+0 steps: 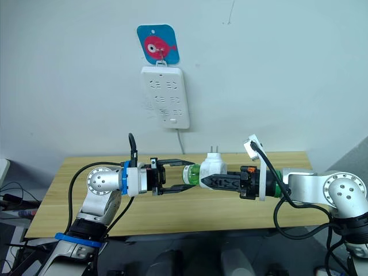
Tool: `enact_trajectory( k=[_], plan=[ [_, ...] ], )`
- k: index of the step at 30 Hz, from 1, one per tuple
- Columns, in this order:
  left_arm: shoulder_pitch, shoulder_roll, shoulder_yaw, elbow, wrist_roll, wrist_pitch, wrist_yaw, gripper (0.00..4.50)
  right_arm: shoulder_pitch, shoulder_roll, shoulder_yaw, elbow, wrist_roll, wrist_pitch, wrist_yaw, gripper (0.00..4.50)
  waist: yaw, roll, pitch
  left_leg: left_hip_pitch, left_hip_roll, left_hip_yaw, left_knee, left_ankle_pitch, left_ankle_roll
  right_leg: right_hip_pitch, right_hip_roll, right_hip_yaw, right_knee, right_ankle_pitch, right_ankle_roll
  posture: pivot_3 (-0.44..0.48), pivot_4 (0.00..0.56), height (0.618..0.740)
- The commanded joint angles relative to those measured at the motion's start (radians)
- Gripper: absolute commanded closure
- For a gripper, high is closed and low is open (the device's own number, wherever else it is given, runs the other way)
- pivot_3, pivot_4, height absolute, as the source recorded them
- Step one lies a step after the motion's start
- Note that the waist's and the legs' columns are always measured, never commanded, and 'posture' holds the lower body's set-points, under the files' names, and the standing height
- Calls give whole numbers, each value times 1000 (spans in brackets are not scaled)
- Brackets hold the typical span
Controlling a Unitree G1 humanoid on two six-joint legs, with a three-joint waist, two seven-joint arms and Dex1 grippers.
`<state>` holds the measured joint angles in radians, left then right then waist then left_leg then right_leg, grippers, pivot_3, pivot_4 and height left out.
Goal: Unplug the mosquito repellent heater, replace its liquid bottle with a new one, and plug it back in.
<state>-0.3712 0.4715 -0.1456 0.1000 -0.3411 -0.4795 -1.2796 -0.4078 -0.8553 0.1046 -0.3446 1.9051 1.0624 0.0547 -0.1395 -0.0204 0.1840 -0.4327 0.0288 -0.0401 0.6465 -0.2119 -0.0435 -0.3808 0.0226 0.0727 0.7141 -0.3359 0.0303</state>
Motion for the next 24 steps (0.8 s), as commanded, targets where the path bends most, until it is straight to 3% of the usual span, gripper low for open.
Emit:
enact_trajectory(
  k=[1,5,8,16,23,24],
  plan=[
    [-22,74,-35,-120,-66,292,0,2315,-10,0,-23,-24,26,-8,4,1475,-1,0,0,0,0,0,0,0,0,0,0,0,0,0,0,-175,151,723],
    [-124,299,-104,-203,-290,977,-124,2315,-7,-12,-28,-26,18,8,18,1475,-4,0,0,0,0,-4,0,0,0,0,3,0,1,-2,2,-175,151,723],
    [-220,351,-119,-147,-373,1202,-176,2315,-7,-21,-26,-29,17,12,27,1475,-4,1,1,0,1,-8,-1,0,0,0,5,-2,1,-2,4,-176,155,723],
    [-243,279,-90,-89,-321,1214,-112,2315,1,-32,-23,-36,26,-2,24,1475,0,1,1,0,1,-8,-1,0,0,0,5,-1,0,-2,4,-177,155,723],
    [-114,243,-59,-111,-179,901,-86,20,1,-31,-24,-26,38,-6,14,1475,1,1,1,0,2,-8,-1,0,0,0,5,1,1,-2,3,-172,158,723],
    [-84,236,-55,-109,-148,805,-101,0,1,-29,-25,-23,41,-7,12,1475,2,1,1,0,2,-8,-1,0,0,0,5,1,0,-2,3,-172,158,723]
  ],
)
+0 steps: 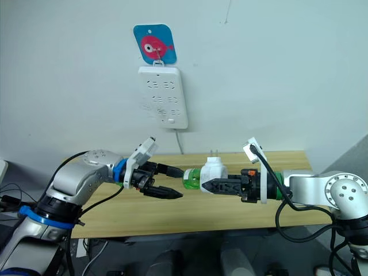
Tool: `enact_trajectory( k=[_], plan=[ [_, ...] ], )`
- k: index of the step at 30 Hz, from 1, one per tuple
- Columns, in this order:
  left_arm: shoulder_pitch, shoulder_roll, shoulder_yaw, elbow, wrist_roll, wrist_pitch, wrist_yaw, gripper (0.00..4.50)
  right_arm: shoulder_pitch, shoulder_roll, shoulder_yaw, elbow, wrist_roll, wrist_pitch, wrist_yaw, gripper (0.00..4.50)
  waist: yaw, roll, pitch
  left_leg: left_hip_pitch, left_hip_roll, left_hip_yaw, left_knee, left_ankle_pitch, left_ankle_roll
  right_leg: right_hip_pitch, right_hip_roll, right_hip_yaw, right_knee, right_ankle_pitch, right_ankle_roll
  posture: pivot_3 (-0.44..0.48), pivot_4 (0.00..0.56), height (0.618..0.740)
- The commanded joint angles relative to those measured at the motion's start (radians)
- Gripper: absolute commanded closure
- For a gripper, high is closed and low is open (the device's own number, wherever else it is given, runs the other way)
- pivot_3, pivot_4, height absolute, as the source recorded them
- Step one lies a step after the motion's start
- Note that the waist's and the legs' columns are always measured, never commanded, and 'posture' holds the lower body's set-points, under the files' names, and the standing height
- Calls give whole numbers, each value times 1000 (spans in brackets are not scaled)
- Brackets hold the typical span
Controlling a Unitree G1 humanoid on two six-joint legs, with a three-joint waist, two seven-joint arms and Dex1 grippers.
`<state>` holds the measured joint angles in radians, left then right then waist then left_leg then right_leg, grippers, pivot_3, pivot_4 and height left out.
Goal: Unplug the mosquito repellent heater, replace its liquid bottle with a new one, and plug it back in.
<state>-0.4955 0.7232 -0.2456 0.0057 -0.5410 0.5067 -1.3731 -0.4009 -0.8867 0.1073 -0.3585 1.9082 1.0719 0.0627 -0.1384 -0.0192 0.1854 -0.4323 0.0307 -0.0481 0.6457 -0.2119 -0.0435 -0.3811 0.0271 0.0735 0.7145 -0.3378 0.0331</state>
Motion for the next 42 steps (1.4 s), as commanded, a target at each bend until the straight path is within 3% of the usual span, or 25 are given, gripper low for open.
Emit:
enact_trajectory(
  k=[1,3,8,13,22,29,30,33,37,40,42],
  plan=[
    [71,-33,54,-12,82,-284,-7,0,-8,4,-27,-7,38,-16,2,1475,2,0,0,0,0,0,0,0,0,0,-1,0,0,0,0,-172,158,723],
    [116,-106,91,-5,135,-501,50,0,-9,6,-27,-4,39,-16,1,1475,3,0,0,0,-1,1,0,0,0,0,-5,0,0,2,-3,-172,157,723],
    [174,-226,142,-8,172,-829,89,0,-10,6,-27,-1,40,-14,1,1475,14,0,0,-1,-2,5,1,0,0,0,-7,0,-1,2,-4,-169,158,723],
    [162,-265,142,22,196,-961,106,0,-17,9,-23,5,39,-10,4,1475,20,0,0,0,-2,8,1,0,0,0,-6,0,-1,2,-3,-161,157,723],
    [120,-284,91,86,242,-1041,111,0,-28,19,-18,7,40,-10,1,1475,22,0,0,0,-2,9,1,0,0,0,-4,0,-1,2,-3,-164,156,723],
    [121,-297,85,65,231,-1071,134,2093,-21,19,-21,-1,44,-12,-5,1475,22,0,0,0,-2,9,1,0,0,0,-4,-1,-1,2,-3,-167,155,723],
    [122,-294,86,63,229,-1073,135,2273,-20,20,-21,-1,44,-12,-6,1475,22,0,0,0,-2,9,1,0,0,0,-4,-1,-1,2,-3,-167,155,723],
    [120,-286,87,60,228,-1080,132,2270,-19,21,-20,-3,41,-12,-6,1475,22,0,0,0,-2,9,1,0,0,0,-4,-1,-1,2,-3,-166,153,723],
    [116,-248,74,6,175,-942,108,2270,-19,23,-20,-6,32,-9,-1,1475,22,0,0,0,-2,9,1,0,0,0,-4,-1,-1,2,-3,-171,151,723],
    [32,-112,32,-70,53,-405,83,2270,-13,11,-24,-23,5,9,24,1475,17,-1,0,0,-2,7,1,0,0,0,-3,-1,0,1,-2,-174,152,723],
    [-57,-23,-2,-73,-17,-158,-1,2270,-8,6,-26,-34,-7,17,35,1475,17,-1,0,-1,-2,4,1,0,0,1,-1,-1,0,0,1,-175,153,723]
  ],
)
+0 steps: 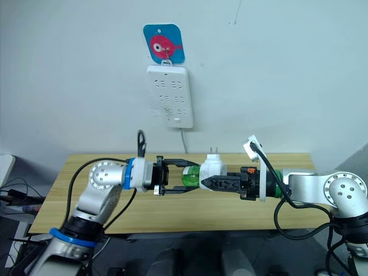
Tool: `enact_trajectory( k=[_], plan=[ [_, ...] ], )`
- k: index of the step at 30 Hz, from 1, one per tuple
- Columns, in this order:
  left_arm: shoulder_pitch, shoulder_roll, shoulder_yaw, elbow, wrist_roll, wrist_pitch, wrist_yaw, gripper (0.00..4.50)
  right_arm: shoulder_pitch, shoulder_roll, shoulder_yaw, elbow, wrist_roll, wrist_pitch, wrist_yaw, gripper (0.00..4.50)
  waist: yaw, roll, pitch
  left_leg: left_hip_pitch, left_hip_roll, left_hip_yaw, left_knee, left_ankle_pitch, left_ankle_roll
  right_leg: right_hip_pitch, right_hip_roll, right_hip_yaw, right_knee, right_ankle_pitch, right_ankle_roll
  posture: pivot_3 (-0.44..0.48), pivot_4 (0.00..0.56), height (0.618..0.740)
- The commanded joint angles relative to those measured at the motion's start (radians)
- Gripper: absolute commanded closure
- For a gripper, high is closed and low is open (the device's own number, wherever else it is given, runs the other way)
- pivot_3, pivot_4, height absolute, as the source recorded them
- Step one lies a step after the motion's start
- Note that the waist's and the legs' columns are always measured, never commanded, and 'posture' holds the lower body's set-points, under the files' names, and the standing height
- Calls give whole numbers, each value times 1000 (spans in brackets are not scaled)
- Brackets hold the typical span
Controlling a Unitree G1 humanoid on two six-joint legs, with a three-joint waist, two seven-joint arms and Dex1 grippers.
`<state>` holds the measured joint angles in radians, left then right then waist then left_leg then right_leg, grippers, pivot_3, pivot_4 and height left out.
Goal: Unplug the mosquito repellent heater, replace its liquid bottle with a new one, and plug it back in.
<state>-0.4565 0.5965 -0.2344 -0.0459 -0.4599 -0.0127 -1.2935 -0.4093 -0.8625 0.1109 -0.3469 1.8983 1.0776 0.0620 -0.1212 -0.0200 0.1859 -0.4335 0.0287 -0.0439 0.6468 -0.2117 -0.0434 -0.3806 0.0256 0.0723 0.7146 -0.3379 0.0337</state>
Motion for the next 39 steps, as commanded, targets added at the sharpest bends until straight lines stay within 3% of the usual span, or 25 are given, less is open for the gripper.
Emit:
enact_trajectory(
  k=[1,4,6,13,19,25,28,34,39],
  plan=[
    [-132,133,-26,-19,-131,449,-118,2270,1,-20,-29,-51,-7,16,43,1475,-2,0,0,0,0,-1,0,0,0,1,1,-1,0,0,0,-176,153,723],
    [-275,181,-52,58,-235,740,-217,2270,6,-27,-30,-66,-22,18,60,1475,-16,0,0,1,0,-2,-1,0,0,1,2,-1,0,0,0,-183,153,723],
    [-331,197,-71,105,-252,846,-269,2270,10,-33,-31,-75,-32,19,73,1475,-25,0,0,1,0,-3,-1,0,0,0,2,-2,-1,0,1,-187,152,723],
    [-364,197,-65,167,-225,962,-305,2270,30,-45,-43,-89,-58,20,99,1475,-31,0,0,1,2,-4,-2,0,0,-1,3,-1,0,0,0,-193,152,723],
    [-225,258,-34,60,-157,804,-291,2270,62,-66,-43,-36,-205,26,47,1475,-30,0,0,1,2,-3,-2,0,0,-2,3,1,-1,0,0,-190,159,723],
    [-25,179,63,-64,-97,632,-87,2270,8,-21,131,163,-820,-11,-107,1475,-16,0,1,1,1,-3,-1,0,0,-1,-4,2,-1,0,0,-164,167,723],
    [43,171,64,-130,-84,608,-52,2270,-69,32,187,286,-991,70,-143,1475,-15,0,1,1,0,0,-1,0,0,-3,-5,2,0,0,0,-151,168,723],
    [122,140,62,-221,-78,604,29,2270,-227,150,227,637,-1216,93,6,1475,-14,1,2,1,0,2,-2,0,0,-3,-4,3,1,2,-4,-122,172,723],
    [153,142,53,-261,-79,606,44,2270,-280,209,223,768,-1321,132,116,1475,-7,1,3,1,0,3,-2,0,0,-3,-4,2,1,2,-5,-104,177,723]
  ],
)
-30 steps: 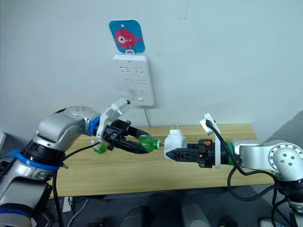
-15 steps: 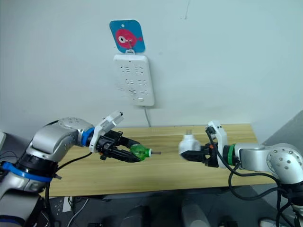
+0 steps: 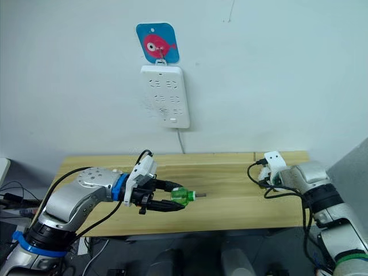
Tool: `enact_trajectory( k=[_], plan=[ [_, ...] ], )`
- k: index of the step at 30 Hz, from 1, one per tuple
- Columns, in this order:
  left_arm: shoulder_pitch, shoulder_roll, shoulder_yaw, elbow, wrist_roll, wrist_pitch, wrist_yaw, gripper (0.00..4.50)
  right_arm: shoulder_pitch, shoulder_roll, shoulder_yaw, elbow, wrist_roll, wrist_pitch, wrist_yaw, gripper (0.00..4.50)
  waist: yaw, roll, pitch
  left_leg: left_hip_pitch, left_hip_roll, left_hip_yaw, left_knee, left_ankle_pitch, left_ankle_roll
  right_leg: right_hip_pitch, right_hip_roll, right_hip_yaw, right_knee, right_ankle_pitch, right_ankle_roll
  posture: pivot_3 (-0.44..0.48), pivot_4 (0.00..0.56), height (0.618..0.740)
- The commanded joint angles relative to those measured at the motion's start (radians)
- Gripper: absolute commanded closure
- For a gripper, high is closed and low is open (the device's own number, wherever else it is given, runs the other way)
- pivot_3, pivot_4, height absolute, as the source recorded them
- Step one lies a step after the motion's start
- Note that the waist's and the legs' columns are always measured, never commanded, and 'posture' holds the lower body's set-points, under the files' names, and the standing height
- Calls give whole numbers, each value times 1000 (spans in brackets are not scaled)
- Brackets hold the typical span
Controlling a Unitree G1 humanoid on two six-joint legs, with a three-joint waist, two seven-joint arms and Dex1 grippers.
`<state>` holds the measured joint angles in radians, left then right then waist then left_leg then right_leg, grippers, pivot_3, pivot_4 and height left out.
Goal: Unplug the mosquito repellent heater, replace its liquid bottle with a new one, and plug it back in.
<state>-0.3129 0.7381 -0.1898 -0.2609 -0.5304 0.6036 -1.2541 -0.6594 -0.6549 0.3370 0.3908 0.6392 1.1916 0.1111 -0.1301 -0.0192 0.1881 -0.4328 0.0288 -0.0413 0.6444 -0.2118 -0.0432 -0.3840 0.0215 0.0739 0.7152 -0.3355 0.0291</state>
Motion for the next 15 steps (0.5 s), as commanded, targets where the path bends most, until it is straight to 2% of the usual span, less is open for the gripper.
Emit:
enact_trajectory(
  k=[1,4,6,9,12,15],
  plan=[
    [12,-1,7,-48,-8,-11,7,2270,-32,7,6,34,-84,19,88,1475,3,1,0,0,0,0,0,0,0,0,0,0,0,0,0,-104,177,723],
    [17,-6,4,-50,-5,-14,13,2270,-32,24,5,38,-138,23,129,1475,5,1,1,0,0,-1,0,0,0,0,0,0,0,0,0,-102,178,723],
    [19,-10,2,-49,-5,-16,17,2270,-27,39,-22,41,-170,31,126,750,5,1,1,0,0,-1,1,0,0,0,0,0,0,0,0,-106,179,723],
    [21,-13,-1,-41,-1,-21,19,2270,-18,46,-73,5,-196,45,127,20,7,1,1,0,0,-1,1,0,0,0,0,0,1,0,0,-122,178,723],
    [26,-21,5,-30,4,-25,29,2270,6,17,-149,-96,-203,79,128,0,10,1,1,0,-1,-1,1,0,0,0,0,0,0,0,0,-128,178,723],
    [31,-55,28,-3,18,-57,74,2270,67,-23,-317,-339,-135,187,142,0,17,1,1,0,-1,-1,0,0,0,0,-1,0,0,0,0,-135,178,723]
  ],
)
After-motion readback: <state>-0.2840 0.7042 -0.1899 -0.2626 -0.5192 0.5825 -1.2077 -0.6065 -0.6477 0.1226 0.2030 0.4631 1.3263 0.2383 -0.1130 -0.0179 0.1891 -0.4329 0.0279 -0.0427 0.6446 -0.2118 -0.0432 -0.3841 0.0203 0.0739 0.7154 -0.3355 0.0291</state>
